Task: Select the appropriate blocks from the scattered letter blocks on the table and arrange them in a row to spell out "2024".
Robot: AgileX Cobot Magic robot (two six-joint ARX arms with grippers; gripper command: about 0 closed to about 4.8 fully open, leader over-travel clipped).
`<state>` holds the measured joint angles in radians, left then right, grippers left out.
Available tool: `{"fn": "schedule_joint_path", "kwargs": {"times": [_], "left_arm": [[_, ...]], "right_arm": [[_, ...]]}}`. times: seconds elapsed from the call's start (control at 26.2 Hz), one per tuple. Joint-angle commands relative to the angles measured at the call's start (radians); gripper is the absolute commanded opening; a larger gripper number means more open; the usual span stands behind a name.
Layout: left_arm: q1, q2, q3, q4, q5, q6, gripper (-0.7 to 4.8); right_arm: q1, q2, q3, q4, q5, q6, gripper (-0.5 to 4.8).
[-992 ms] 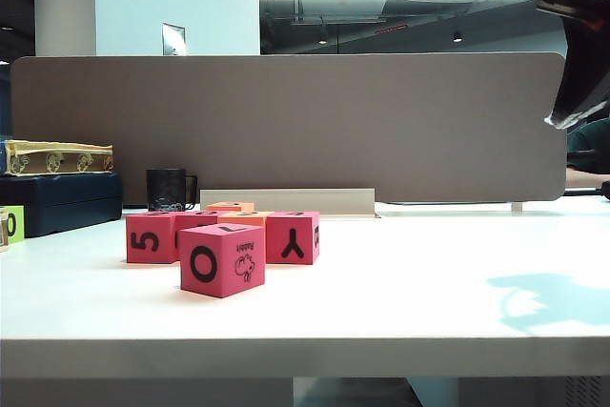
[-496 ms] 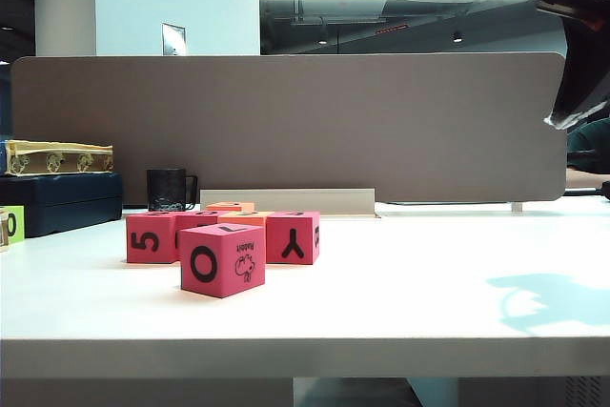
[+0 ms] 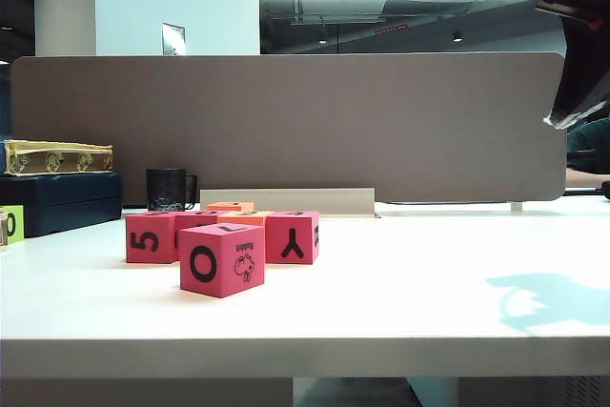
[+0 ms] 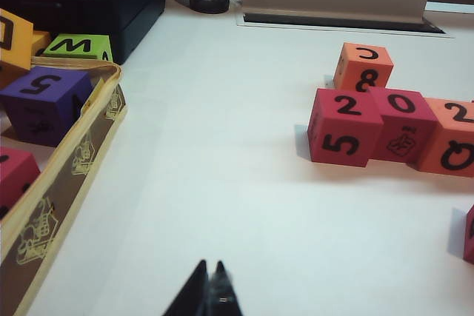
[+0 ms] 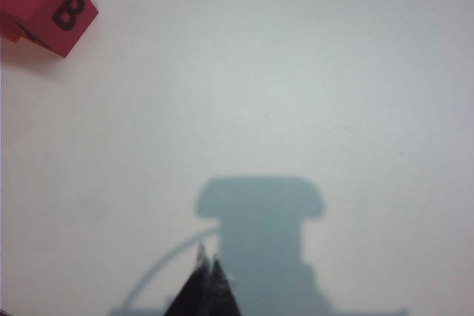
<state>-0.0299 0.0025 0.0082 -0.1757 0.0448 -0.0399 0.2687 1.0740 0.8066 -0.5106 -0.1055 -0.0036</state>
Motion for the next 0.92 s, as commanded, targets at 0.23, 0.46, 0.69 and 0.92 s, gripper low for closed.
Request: {"fn": "schedule_joint_path", "kwargs": {"times": [0.23,0.46,0.69,0.92], "left_arm": [[0.000,0.000,0.002,-0.007,0.000,0.000,-0.06],[0.000,0.000,0.002,-0.007,0.000,0.000,-0.06],[0.000,0.000,0.002,-0.007,0.000,0.000,-0.06],[0.000,0.000,0.002,-0.006,0.000,-0.001,-0.06]], "right_arm": [[0.000,-0.002,0.004,0.014,-0.002,0.003,-0.01],[0.000,-0.002,0.003,0.022,0.009,-0.043,-0.01],[-0.003,-0.111,-0.150,0.321,0.114,-0.074,-0.01],[-0.089,-0.460,-0.576,0.824,0.164,-0.075,-0.01]]}}
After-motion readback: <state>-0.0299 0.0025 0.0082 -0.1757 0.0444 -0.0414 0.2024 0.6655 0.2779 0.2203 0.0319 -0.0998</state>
